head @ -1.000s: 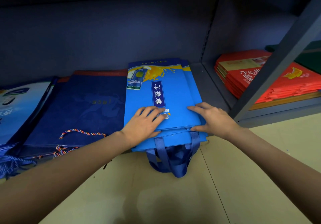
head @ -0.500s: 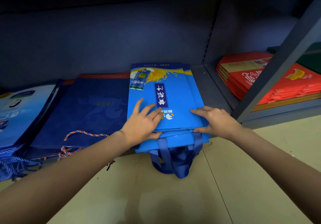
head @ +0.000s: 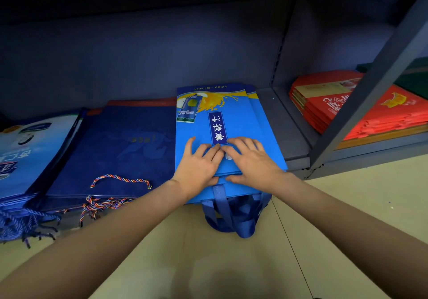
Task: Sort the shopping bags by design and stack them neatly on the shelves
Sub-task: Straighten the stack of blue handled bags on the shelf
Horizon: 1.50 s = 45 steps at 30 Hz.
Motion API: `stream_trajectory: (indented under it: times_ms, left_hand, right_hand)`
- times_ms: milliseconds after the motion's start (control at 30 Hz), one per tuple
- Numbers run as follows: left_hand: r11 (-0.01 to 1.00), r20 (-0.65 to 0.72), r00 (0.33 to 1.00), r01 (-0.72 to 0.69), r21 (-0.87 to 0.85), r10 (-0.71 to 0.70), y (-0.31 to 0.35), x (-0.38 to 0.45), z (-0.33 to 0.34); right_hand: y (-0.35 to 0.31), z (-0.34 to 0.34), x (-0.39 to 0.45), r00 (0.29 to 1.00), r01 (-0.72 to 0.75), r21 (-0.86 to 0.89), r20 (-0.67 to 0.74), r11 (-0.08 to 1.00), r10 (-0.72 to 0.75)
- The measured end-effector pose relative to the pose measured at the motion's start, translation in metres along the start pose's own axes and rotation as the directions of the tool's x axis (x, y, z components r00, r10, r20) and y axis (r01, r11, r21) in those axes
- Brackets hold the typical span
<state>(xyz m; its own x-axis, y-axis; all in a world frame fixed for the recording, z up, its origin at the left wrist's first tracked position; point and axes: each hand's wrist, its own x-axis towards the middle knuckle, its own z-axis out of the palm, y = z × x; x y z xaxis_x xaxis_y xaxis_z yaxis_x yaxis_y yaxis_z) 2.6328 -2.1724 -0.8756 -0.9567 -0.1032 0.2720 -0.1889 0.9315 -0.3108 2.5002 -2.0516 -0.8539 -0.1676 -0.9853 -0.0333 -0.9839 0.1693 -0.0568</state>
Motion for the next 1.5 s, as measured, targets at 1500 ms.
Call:
stream_trajectory:
  times_ms: [1500]
  left_hand:
    - [0.778, 0.642, 0.76, 0.461, -0.427, -0.098, -0.029, 0.003, -0.02]
  right_hand:
    - [0.053, -0.009, -0.03, 0.859, -0.494, 0.296, 0.314, 0.818, 0.405]
